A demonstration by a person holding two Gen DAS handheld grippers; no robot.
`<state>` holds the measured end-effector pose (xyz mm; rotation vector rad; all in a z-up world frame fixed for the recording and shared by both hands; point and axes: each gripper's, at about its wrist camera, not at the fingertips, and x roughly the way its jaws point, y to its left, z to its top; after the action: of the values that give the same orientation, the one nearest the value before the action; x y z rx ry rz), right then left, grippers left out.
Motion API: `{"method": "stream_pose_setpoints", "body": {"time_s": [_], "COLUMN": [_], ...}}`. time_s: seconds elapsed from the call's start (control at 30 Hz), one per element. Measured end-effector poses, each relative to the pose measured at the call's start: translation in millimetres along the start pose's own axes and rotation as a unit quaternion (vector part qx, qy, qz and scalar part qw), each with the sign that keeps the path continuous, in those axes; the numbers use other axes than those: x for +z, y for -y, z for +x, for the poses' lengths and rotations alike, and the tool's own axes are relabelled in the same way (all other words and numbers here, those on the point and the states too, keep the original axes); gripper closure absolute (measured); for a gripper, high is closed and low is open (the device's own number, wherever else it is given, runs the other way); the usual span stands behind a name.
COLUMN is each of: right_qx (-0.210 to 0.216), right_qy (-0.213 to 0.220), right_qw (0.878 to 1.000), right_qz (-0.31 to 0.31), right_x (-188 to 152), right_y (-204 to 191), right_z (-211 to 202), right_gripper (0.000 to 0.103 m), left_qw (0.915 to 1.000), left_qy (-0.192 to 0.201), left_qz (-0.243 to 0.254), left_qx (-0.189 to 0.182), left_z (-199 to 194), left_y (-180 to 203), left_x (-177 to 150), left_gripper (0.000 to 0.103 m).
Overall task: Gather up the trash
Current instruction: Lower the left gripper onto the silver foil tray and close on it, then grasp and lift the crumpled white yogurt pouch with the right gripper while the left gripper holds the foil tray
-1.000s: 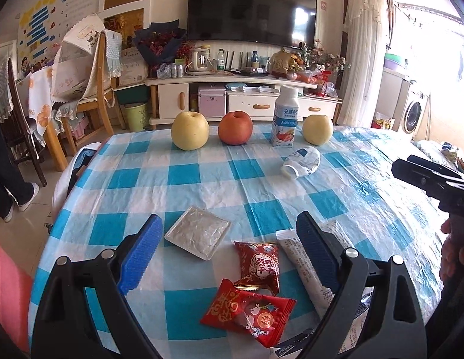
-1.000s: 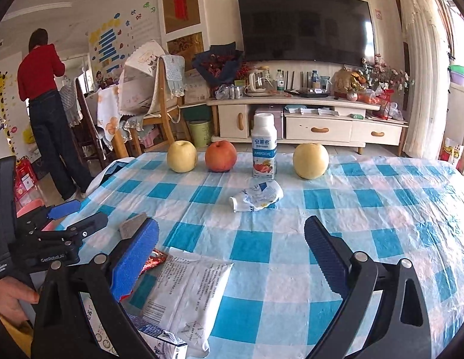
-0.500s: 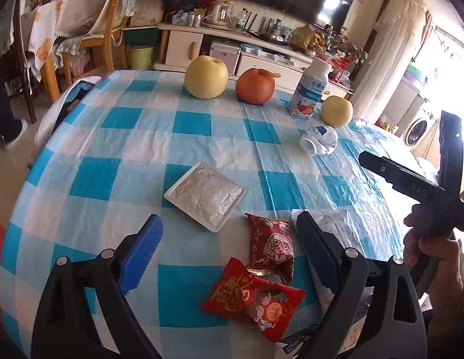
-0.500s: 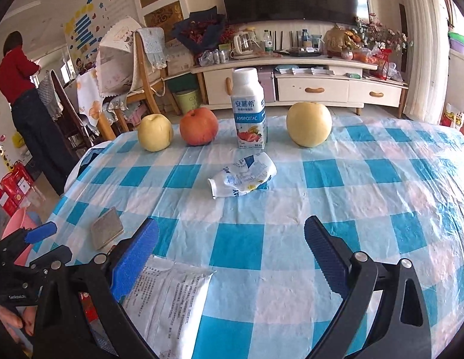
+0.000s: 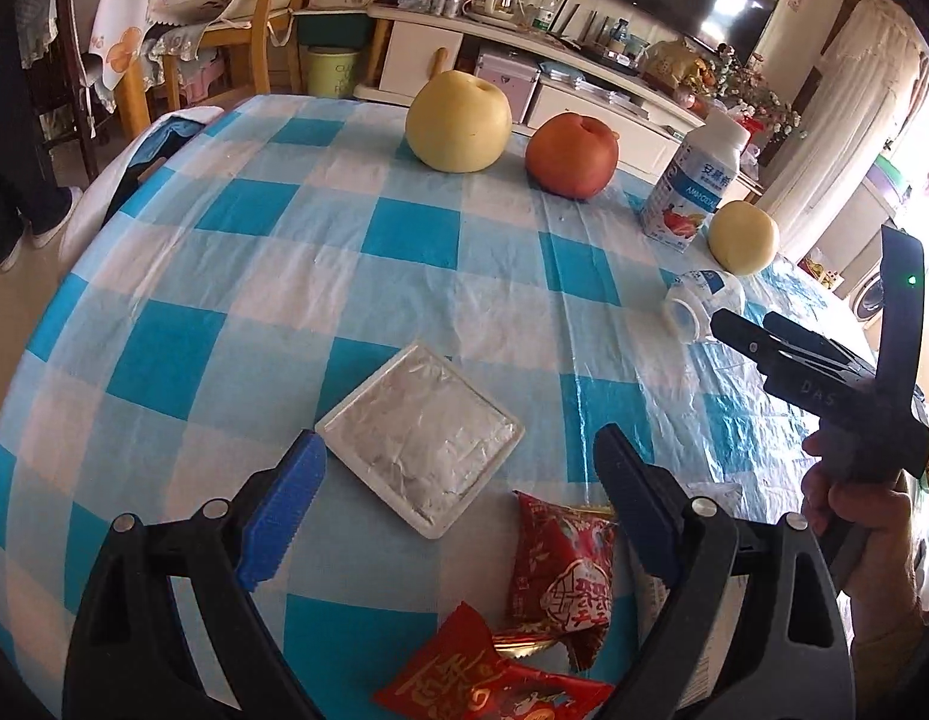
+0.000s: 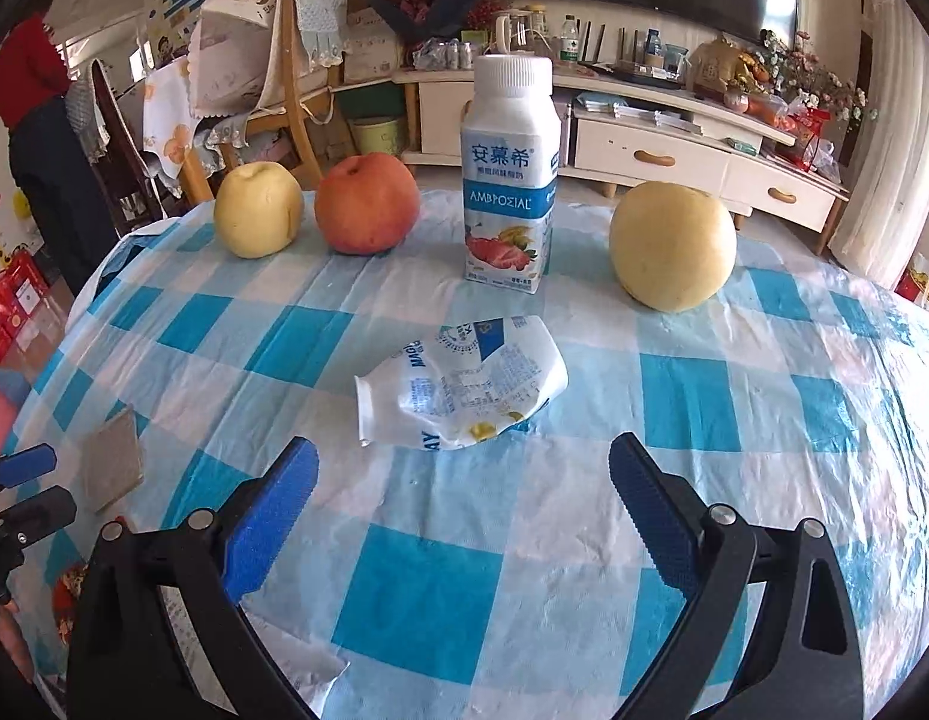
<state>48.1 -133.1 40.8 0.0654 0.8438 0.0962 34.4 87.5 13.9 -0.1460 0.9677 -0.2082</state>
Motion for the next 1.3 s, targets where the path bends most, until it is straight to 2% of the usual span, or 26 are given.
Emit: {"method": "stream_pose_setpoints", "body": {"time_s": [0.27, 0.5, 0.63, 0.67, 0.77, 0.83, 0.97, 1.13, 1.23, 1.3], "right_qx": [0.013, -0.031, -0.032, -0.029, -0.018, -0.013, -0.004, -0.001, 0.006, 0.015], "right_qy": [-0.006, -0.04, -0.037, -0.037, -0.035, -0.035, -0.033, -0.033, -0.038, -0.042], "right_qw": [0.999, 0.994, 0.995, 0.996, 0.996, 0.997, 0.997, 0.997, 0.997, 0.998], "right_qz": [-0.039, -0.093, -0.083, -0.081, -0.076, -0.073, -0.066, -0.063, -0.063, -0.045], "right_x": [19, 18, 20, 20, 20, 20, 17, 15, 14, 16], "right_y": [-10, -21, -17, -16, -13, -12, -10, -5, -3, 1], "right_z": [25, 54, 56, 56, 55, 54, 50, 47, 45, 44], "right_gripper": [0.006, 0.006, 0.006, 0.008, 0.022, 0.025, 0.037, 0.039, 0.038, 0.02], "left_qw": [0.9999, 0.999, 0.9984, 0.9983, 0.998, 0.9981, 0.9979, 0.9983, 0.9985, 0.9986], "left_qy": [-0.01, -0.008, -0.012, -0.015, -0.014, -0.015, -0.008, -0.006, -0.006, -0.006], "left_qz": [-0.008, -0.001, -0.003, -0.006, -0.016, -0.016, -0.013, -0.016, -0.01, -0.005], "left_qx": [0.011, 0.043, 0.055, 0.056, 0.059, 0.058, 0.063, 0.055, 0.054, 0.052], "left_z": [11, 19, 23, 24, 25, 25, 24, 20, 19, 19], "left_y": [5, 9, 5, 3, -2, -3, -3, -5, -3, -2], "left_x": [5, 10, 11, 10, 10, 10, 8, 6, 4, 3], "left_gripper": [0.012, 0.012, 0.012, 0.012, 0.012, 0.012, 0.021, 0.029, 0.031, 0.034]}}
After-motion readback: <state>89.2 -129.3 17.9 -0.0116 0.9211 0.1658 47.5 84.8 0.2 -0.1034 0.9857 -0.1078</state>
